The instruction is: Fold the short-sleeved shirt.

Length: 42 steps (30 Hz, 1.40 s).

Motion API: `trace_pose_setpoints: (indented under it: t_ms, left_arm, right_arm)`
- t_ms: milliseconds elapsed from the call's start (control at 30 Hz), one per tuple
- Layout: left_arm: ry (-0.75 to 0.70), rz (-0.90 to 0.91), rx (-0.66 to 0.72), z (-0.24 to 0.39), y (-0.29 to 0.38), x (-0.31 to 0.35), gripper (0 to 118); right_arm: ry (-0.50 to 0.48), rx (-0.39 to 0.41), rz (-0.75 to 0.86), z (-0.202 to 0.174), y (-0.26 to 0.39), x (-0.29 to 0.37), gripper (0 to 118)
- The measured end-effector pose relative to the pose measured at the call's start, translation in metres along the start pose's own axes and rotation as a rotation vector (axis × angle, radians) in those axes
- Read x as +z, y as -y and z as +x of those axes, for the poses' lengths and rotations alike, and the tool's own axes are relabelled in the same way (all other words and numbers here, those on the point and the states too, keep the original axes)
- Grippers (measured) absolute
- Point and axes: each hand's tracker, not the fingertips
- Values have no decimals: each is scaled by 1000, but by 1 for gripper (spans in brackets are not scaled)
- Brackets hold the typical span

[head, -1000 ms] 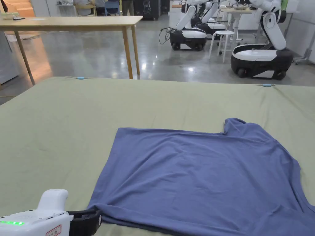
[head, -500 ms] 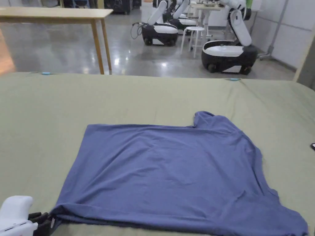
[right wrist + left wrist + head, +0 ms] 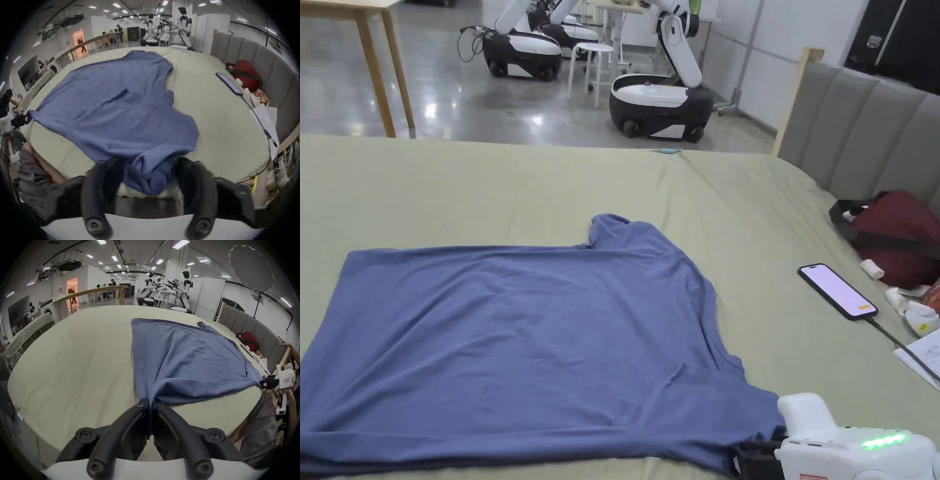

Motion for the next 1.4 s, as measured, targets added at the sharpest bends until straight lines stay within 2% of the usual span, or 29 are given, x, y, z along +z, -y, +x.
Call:
trace_pose_setpoints:
  t_ms: [33, 67, 100, 133, 167, 200, 300, 433, 667, 900, 1067, 1133, 1233, 1400]
  left_arm:
    - [-4, 6, -6, 0, -1, 1, 3]
    - [2, 6, 1, 0, -1, 1, 3]
    - [3, 7, 1, 1, -1, 1, 3]
    - [2, 8, 0, 1, 0, 3, 3]
    - [3, 9, -3, 1, 0, 3, 3]
    - [2, 11, -4, 2, -1, 3, 3]
    - [17, 67, 2, 0, -1, 11, 3]
    - [68, 109, 65, -6, -15, 24, 3]
    - [137, 181, 123, -12, -87, 15, 3]
    - [63, 150, 153, -27, -149, -62, 3]
    - [-2, -34, 203, -31, -161, -135, 3]
    - [-44, -99, 148, -27, -161, -161, 4]
    - [-90, -142, 89, -21, -156, -184, 4]
    - [-93, -134, 67, -15, -155, -189, 3]
  right_arm:
    - [8, 3, 9, -1, 1, 0, 64]
    - [11, 6, 10, -1, 1, 1, 51]
    - [11, -5, 32, -1, 1, 5, 19]
    - [-8, -33, 85, 3, 2, 10, 4]
    - [-52, -66, 123, 4, 3, 13, 4]
    - [-77, -94, 77, 6, 1, 14, 4]
    - [-50, -59, 105, 5, -2, 22, 4]
    - [-88, -74, 185, 1, -17, 49, 4]
    - [-124, -61, 326, 8, -101, 61, 4]
    - [-55, -31, 314, 12, -188, -14, 4]
    - [-57, -58, 227, 18, -220, -98, 4]
    - [-45, -65, 145, 17, -229, -128, 4]
    - [8, -18, 69, 13, -232, -160, 4]
    - [20, -18, 49, 10, -234, -175, 4]
